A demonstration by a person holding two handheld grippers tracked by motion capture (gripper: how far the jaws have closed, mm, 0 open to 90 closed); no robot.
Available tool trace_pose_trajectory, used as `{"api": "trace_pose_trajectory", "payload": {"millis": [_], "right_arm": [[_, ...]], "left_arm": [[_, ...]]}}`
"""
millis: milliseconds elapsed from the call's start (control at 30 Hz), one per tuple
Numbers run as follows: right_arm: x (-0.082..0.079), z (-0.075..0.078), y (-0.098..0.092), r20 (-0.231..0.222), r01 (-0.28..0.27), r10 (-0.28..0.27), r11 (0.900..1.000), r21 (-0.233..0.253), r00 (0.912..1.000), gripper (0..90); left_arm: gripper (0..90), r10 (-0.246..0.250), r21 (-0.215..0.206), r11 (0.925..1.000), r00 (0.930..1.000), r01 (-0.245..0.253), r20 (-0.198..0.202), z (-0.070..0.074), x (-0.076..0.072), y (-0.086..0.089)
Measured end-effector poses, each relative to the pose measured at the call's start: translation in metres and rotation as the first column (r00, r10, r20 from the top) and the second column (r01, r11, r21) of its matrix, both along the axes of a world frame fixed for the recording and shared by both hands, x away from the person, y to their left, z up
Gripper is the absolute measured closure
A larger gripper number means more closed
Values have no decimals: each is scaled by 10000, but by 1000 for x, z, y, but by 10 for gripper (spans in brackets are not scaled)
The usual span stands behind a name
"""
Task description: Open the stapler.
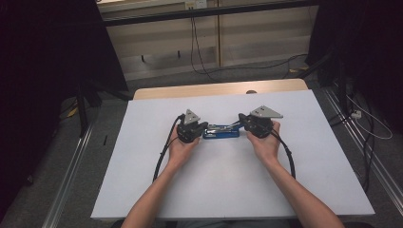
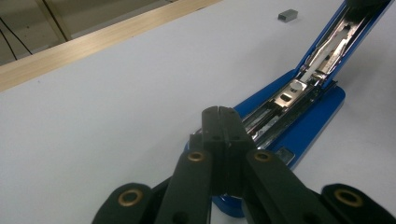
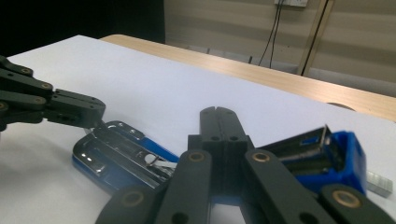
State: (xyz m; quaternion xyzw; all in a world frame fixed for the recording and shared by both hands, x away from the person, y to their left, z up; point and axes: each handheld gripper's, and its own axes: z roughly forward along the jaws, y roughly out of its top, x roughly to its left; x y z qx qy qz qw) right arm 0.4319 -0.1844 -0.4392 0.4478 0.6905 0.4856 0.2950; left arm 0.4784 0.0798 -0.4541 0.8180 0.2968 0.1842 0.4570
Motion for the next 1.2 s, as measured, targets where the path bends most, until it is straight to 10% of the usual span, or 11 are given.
{"api": "trace_pose_trajectory", "payload": {"millis": [1200], "right_arm": [[-7, 2, -36, -493, -169, 120, 9948, -1001, 9987, 900]], "left_arm": [[900, -6, -138, 9999, 9999, 5, -140, 0, 1, 2]]}}
